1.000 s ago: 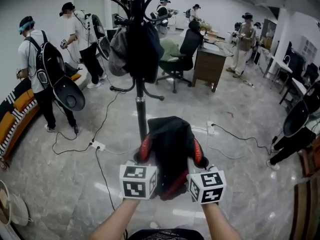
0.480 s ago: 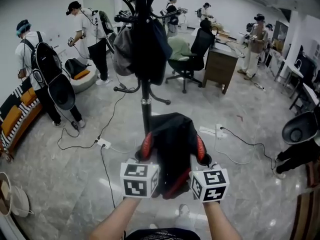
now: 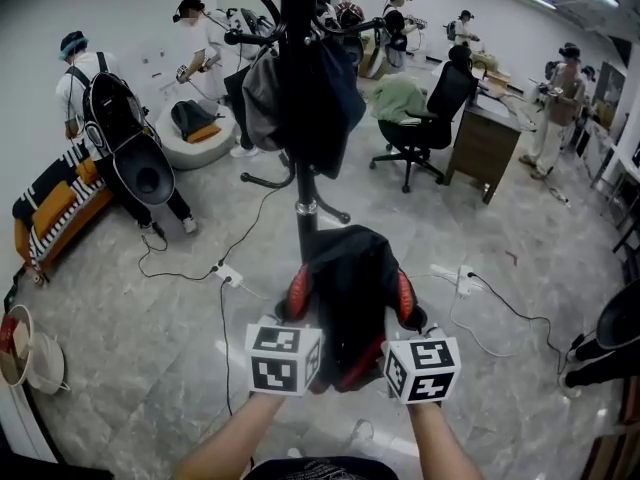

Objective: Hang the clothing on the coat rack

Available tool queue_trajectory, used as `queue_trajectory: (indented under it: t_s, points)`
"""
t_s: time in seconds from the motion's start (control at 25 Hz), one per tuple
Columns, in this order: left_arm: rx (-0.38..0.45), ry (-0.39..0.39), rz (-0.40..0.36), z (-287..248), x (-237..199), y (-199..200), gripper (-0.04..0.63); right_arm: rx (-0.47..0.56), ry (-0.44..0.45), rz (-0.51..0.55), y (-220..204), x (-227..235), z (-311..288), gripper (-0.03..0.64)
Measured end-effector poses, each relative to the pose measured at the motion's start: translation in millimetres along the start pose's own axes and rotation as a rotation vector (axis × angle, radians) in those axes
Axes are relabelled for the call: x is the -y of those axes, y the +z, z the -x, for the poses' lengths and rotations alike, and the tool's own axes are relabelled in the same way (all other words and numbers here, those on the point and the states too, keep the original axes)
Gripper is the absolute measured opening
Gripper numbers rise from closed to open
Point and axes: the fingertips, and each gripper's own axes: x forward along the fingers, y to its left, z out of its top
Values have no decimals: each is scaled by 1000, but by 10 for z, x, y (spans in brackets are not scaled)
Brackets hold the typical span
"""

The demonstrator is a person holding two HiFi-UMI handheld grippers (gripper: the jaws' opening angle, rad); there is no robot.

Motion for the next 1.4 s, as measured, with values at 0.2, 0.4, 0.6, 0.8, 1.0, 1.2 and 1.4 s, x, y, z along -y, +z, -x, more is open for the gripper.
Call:
queue_trajectory:
  t_s: [0.2, 0.4, 0.6, 0.8, 1.0, 1.2, 1.4]
  points:
    - [-6, 49, 16, -180, 59, 62, 17, -2, 55, 12, 42, 172, -133, 17]
    - [-5, 96, 36, -349, 68, 119, 17, -7, 102, 25, 88, 325, -284, 17]
    - [-5, 152, 57, -475, 71, 136, 17, -10, 162, 48, 116, 445, -435, 17]
    - [-4, 209, 78, -559, 41, 160, 17, -8, 220, 68, 149, 516, -575, 17]
    - [-7, 255, 93, -615, 32, 205, 17, -5, 265, 75, 202, 595, -700, 17]
    - [-6, 282, 107, -673, -42, 244, 17, 2, 299, 80, 264, 591, -864, 17]
    - [-6, 287, 117, -777, -167, 261, 17, -4, 304, 93, 273, 584, -1051, 17]
